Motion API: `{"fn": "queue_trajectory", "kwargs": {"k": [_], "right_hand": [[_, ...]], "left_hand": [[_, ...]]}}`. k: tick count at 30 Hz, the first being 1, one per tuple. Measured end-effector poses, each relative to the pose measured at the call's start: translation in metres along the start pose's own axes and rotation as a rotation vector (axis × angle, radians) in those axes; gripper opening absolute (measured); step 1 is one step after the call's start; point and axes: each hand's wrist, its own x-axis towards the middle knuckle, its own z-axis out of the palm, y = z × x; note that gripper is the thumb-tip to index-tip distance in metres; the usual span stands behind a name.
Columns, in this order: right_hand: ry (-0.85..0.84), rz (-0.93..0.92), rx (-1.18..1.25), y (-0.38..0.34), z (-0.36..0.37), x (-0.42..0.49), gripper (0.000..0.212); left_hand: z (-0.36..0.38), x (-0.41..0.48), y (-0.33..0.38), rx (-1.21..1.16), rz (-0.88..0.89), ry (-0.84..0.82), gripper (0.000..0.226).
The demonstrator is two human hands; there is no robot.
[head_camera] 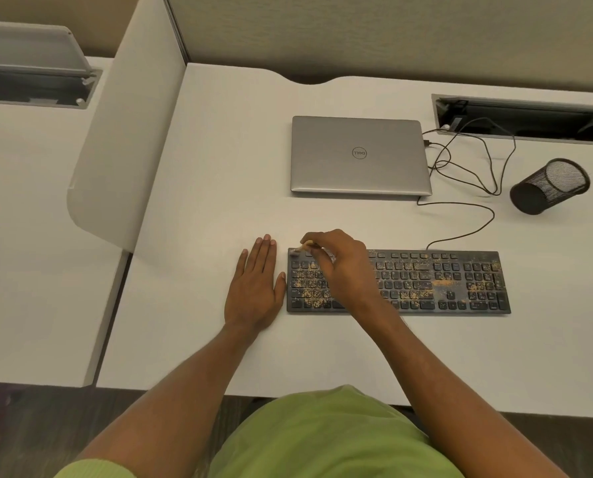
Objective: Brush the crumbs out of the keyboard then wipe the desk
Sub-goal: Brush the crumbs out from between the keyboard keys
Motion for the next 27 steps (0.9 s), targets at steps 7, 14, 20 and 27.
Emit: {"fn": "queue_trajectory", "kwargs": {"k": [7, 14, 20, 27], "right_hand": [[-0.044, -0.041, -0.001, 0.000, -0.002, -0.003, 0.016], [-0.133, -0.097, -0.032, 0.005, 0.001, -0.007, 0.017], [-0.051, -0.059, 0.025, 0.006, -0.004, -0.008, 0.016], [-0.007, -0.026, 0.057, 0.005, -0.010, -0.014, 0.010]], "left_hand": [[0.000, 0.000, 0.000, -0.002, 0.000, 0.007, 0.069], [-0.002, 0.000, 0.001, -0.015, 0.001, -0.001, 0.069], [-0.001, 0.000, -0.001, -0.010, 0.003, -0.002, 0.069], [0.001, 0.001, -0.003, -0.009, 0.013, -0.012, 0.069]]}}
